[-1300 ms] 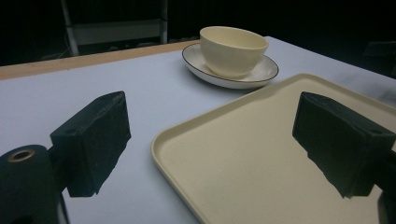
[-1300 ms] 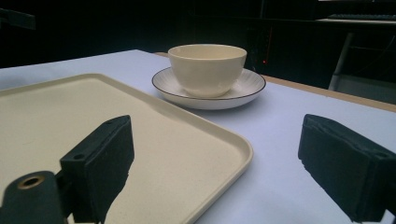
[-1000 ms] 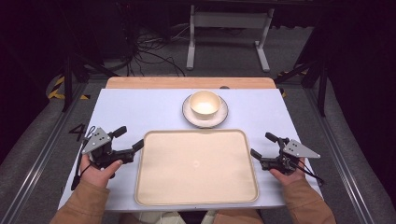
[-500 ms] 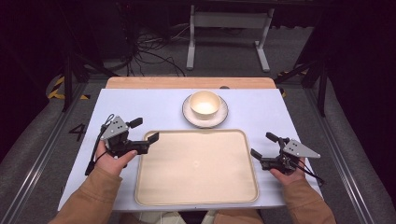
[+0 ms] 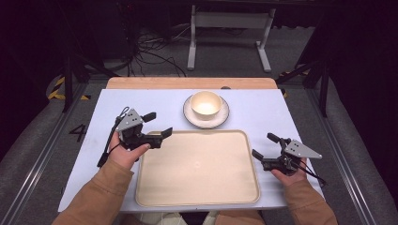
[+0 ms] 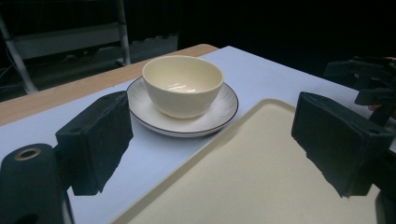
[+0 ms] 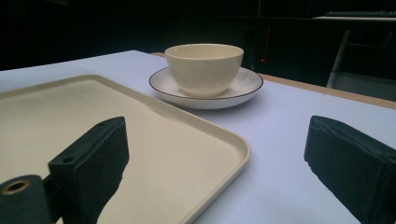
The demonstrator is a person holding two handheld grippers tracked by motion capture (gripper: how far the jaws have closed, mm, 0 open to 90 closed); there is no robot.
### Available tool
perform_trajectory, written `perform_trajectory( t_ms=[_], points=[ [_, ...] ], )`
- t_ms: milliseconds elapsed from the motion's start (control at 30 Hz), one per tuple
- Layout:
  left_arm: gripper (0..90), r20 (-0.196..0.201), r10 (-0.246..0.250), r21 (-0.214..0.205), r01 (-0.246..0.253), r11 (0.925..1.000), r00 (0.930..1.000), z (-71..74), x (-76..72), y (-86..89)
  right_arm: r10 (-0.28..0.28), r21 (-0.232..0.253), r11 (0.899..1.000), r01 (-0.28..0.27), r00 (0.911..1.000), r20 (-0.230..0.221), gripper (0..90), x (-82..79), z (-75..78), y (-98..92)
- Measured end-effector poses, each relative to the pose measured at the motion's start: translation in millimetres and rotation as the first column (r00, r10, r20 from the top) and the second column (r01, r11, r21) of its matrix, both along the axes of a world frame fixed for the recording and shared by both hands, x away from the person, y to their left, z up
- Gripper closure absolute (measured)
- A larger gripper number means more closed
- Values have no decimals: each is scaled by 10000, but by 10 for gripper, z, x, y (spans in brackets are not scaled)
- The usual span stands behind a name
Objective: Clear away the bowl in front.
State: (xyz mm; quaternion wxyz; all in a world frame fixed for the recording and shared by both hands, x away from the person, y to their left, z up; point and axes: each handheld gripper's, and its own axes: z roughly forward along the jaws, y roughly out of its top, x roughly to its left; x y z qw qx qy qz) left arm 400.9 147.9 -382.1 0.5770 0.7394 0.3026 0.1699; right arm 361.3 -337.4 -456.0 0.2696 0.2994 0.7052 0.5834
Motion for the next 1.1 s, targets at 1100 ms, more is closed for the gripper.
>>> perform_trajectory(
  t_ms=[1100],
  points=[
    [121,-218,-732,31,733,9973,9971,68,448,-648,-41,117,9999,42,9999,-103,60,6,0,-11]
  ],
)
